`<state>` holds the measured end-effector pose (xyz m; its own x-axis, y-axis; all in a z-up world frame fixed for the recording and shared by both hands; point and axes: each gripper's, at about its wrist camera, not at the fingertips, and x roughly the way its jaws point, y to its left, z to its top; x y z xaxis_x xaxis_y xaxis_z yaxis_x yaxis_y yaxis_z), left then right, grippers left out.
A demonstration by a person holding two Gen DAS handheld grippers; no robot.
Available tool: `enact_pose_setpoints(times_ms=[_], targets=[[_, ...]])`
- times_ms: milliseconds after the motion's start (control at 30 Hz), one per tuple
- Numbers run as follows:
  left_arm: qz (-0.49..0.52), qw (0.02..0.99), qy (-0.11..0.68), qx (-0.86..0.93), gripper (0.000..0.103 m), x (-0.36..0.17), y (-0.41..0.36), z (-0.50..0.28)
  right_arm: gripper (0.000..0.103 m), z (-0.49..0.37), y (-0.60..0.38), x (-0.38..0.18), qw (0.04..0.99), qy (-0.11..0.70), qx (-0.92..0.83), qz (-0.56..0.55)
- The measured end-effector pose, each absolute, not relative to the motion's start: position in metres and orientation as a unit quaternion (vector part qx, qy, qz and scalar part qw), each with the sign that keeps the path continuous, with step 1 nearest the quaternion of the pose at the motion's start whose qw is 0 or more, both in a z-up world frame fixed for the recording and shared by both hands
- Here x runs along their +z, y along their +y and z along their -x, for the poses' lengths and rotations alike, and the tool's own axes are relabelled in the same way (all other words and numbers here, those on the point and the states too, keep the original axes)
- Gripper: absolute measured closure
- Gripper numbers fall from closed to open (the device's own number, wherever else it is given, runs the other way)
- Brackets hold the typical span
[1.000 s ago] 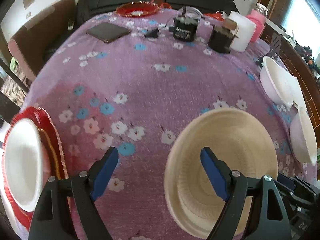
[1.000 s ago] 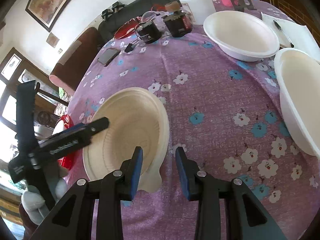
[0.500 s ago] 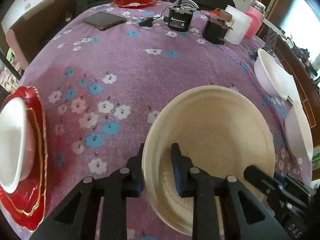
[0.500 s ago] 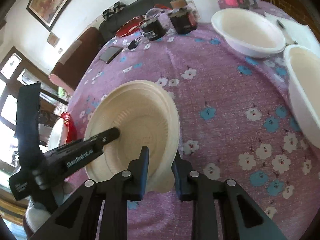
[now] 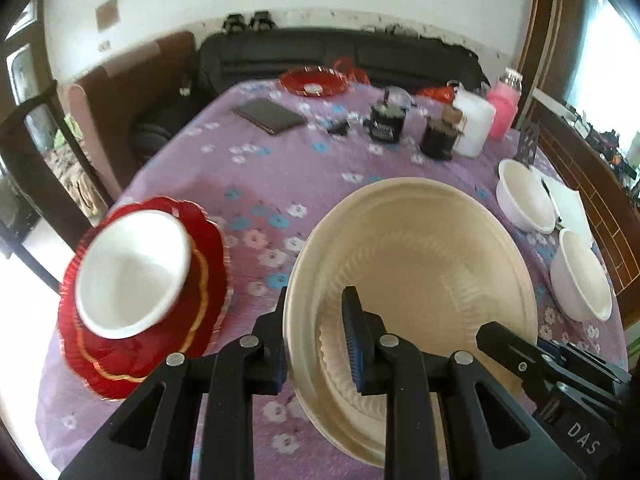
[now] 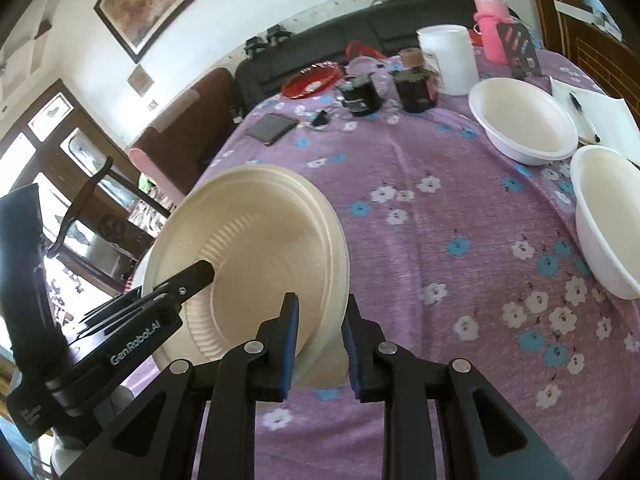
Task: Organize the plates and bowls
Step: 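Carry the cream bowl over the red plate stack with the right tool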
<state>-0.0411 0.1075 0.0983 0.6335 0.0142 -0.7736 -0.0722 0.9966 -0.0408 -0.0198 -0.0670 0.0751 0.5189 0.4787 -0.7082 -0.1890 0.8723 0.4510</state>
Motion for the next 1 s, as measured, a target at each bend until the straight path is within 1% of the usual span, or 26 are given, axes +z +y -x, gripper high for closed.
enact_pose_setpoints(times_ms=[400, 867, 1000], targets=[[0.073, 0.915, 0.393, 0.058, 0.08, 0.116, 0.151, 0.079, 0.079, 0.044, -0.023, 0.105, 0.869, 0.426, 0.22, -0.118], [0.124, 0.91, 0.378, 0.117, 0.08, 0.118, 0.237, 0.089, 0.079, 0.028, 0.07, 0.115, 0.865, 0.424, 0.263, -0.06], [0.132, 0.91, 0.368, 0.141, 0.08, 0.127, 0.264, 0.084, 0.079, 0.015, 0.102, 0.126, 0.865, 0.417, 0.276, -0.04]])
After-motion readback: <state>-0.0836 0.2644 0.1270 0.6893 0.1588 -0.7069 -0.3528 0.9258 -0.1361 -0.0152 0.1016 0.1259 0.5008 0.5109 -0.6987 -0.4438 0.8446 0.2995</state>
